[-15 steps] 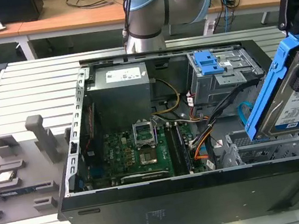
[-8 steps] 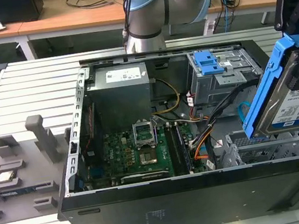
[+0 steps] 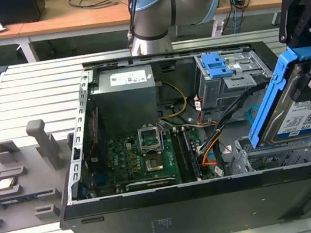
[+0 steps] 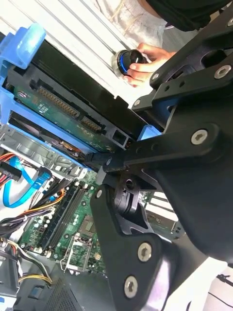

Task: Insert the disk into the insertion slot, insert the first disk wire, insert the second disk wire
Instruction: 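Insert the disk into the insertion slot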

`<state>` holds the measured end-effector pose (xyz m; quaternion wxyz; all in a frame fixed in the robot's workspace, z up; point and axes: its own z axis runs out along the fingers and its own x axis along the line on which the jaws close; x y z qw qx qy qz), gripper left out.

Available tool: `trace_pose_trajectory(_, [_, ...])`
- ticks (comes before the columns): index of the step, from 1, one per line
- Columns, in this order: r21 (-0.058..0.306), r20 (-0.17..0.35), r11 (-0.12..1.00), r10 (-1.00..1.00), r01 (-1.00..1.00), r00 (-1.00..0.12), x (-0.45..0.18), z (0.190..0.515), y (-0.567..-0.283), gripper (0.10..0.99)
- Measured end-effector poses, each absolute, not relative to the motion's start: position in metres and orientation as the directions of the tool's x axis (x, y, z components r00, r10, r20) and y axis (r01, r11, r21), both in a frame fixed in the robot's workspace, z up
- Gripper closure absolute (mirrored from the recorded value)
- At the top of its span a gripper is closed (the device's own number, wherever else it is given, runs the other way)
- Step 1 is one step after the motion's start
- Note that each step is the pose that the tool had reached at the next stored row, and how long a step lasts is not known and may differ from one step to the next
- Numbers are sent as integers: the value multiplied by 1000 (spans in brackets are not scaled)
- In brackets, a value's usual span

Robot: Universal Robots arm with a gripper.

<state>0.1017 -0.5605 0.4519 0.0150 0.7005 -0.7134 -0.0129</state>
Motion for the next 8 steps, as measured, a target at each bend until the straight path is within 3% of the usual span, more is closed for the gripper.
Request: trace_pose_trajectory(8, [39, 3, 25, -1000, -999, -25, 100, 442, -551, 722])
